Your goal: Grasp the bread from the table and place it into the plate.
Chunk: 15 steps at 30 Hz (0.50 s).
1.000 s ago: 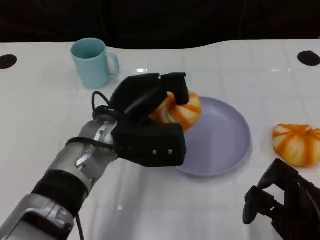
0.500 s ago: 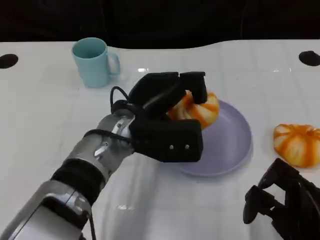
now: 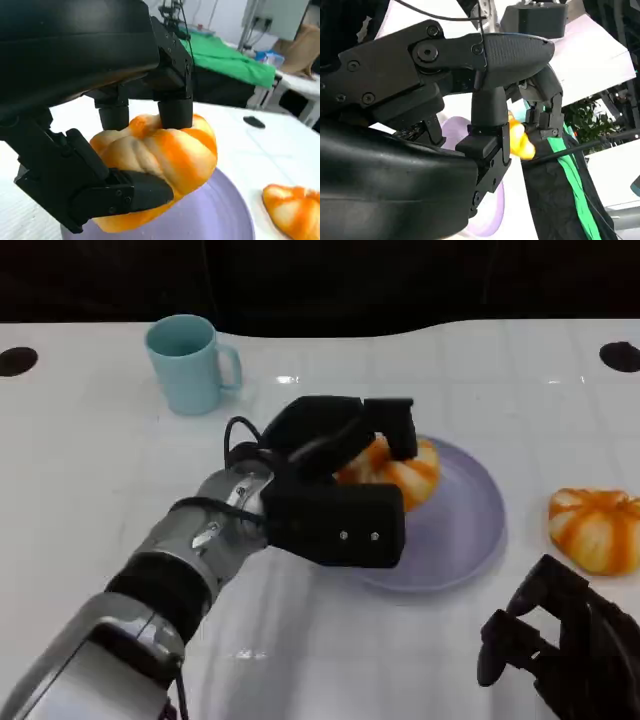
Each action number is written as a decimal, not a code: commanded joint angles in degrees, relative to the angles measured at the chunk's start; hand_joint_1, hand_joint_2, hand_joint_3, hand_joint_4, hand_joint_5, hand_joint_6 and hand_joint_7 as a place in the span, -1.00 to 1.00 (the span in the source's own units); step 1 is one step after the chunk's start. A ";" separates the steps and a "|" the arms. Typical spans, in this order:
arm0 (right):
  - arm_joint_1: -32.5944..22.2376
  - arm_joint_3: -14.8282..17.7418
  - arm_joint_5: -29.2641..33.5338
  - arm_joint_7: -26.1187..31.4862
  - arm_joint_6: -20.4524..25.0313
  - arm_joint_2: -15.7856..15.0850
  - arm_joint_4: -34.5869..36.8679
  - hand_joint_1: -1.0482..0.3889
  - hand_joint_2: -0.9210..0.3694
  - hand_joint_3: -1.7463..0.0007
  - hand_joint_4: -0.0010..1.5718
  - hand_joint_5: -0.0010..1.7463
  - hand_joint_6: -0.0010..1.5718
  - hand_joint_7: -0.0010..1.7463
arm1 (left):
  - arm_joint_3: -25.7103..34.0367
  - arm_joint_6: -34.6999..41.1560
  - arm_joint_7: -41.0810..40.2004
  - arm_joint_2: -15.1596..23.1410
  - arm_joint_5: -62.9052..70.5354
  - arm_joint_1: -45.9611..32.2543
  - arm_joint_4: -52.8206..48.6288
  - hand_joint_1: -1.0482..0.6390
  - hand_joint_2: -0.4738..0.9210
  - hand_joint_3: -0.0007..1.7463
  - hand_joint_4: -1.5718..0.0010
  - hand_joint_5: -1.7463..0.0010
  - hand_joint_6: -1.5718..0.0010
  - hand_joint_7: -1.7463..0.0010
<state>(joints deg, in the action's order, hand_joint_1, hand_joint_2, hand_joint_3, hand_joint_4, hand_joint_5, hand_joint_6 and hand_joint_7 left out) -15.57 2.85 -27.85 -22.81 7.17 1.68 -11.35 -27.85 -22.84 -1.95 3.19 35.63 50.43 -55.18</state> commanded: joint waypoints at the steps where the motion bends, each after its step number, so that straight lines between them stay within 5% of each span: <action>1: -0.54 -0.10 0.27 0.49 -0.73 -0.26 -1.14 -0.33 -1.00 0.52 -0.03 1.00 -0.27 0.86 | -0.78 0.99 3.32 1.47 0.40 1.48 1.43 -0.28 0.99 -0.66 0.31 0.50 0.31 0.90; 3: -0.73 0.00 -0.29 0.34 -0.33 -0.34 -1.41 -0.33 -1.00 0.52 -0.03 1.00 -0.27 0.86 | -1.37 1.67 5.35 1.91 0.74 1.53 2.16 -0.28 1.00 -0.67 0.31 0.52 0.31 0.93; 4: -0.93 0.13 -0.79 0.16 -0.03 -0.41 -1.65 -0.32 -1.00 0.52 -0.03 1.00 -0.27 0.85 | -1.84 2.25 7.02 2.24 1.00 1.54 2.75 -0.47 1.00 -0.59 0.57 0.65 0.49 0.97; 8: -1.40 0.28 -1.52 0.37 0.70 -0.65 -2.43 -0.31 -1.00 0.53 -0.04 1.00 -0.28 0.84 | -2.90 3.70 10.61 3.18 1.68 1.18 5.06 -0.68 1.00 -0.48 0.83 0.77 0.67 1.00; 15: -1.85 0.60 -1.99 -0.26 0.83 -1.22 -2.85 -0.31 -1.00 0.52 -0.04 1.00 -0.27 0.84 | -2.95 4.77 13.17 4.55 1.51 -0.24 8.82 -0.81 1.00 -0.38 0.94 0.81 0.76 1.00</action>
<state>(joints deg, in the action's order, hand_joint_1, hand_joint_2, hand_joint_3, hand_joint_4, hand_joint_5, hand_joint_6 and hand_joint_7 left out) -16.97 2.58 -28.94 -22.53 8.18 1.44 -13.61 -30.85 -18.36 9.89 6.13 37.36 50.71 -47.94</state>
